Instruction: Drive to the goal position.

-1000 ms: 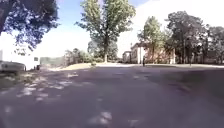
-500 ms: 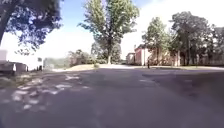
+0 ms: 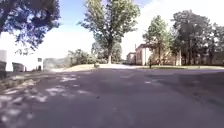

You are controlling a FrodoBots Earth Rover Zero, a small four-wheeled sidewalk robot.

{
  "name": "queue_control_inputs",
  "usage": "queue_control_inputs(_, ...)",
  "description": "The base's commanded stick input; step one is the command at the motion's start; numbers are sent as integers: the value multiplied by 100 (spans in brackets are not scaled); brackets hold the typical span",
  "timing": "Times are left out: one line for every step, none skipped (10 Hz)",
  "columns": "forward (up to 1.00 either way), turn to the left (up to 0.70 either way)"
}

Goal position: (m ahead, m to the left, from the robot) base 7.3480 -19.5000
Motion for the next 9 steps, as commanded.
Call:
queue_control_inputs(85,0)
queue_control_inputs(85,0)
queue_control_inputs(85,0)
queue_control_inputs(85,0)
queue_control_inputs(85,0)
queue_control_inputs(85,0)
queue_control_inputs(85,0)
queue_control_inputs(85,0)
queue_control_inputs(85,0)
